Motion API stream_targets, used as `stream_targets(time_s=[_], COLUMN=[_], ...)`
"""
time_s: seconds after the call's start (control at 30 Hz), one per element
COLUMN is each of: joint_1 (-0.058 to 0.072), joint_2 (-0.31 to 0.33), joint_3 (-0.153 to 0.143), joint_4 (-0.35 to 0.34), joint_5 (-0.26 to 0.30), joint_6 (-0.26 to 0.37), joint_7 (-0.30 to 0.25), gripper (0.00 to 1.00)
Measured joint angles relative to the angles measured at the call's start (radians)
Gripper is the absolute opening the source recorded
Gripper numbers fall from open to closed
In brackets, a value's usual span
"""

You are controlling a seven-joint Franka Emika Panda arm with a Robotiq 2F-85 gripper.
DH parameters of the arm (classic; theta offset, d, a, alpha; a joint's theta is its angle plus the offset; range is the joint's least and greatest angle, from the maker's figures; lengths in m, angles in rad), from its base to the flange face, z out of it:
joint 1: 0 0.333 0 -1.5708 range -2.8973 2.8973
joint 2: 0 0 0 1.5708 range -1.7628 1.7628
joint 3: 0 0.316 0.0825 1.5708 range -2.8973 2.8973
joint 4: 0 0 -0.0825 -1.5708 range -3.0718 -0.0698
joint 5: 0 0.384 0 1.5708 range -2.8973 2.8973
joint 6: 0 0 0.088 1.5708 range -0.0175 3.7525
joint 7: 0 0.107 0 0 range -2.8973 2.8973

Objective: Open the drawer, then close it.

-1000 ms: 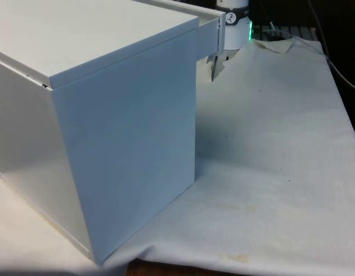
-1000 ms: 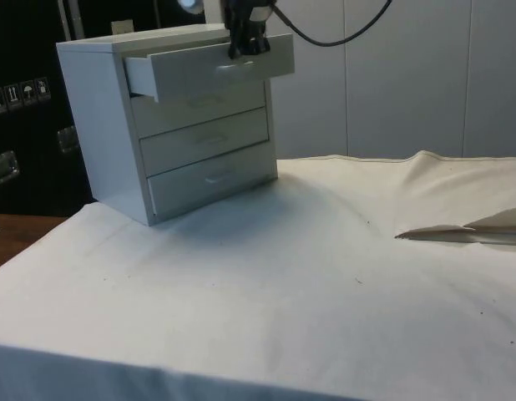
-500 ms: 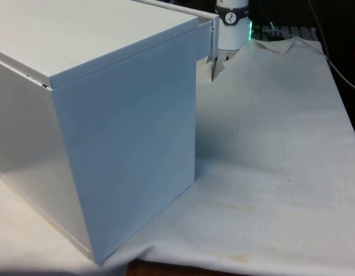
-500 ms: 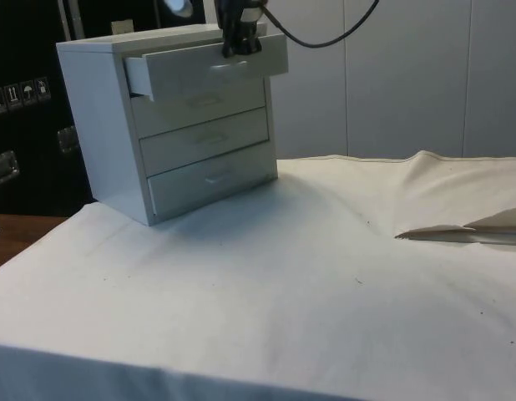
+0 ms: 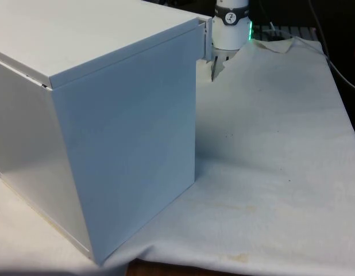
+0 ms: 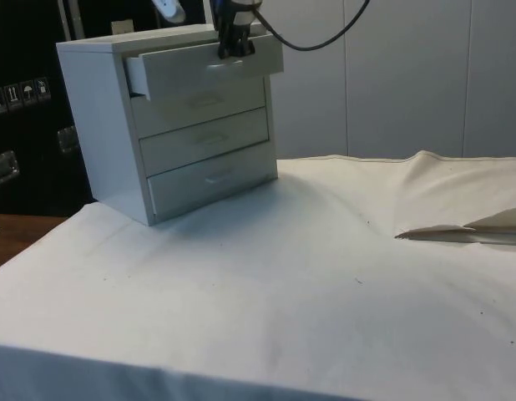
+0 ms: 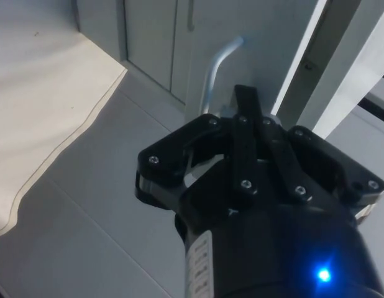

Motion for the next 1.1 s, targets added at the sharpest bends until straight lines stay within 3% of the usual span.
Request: stream_targets(time_s=[1.1], joint_1=[0.000], joint_2=[0.177], joint_3=[-0.034], joint_4=[0.178], joint_5=[0.000], joint_6=[0.005], joint_7=[0.064], gripper=[0.00])
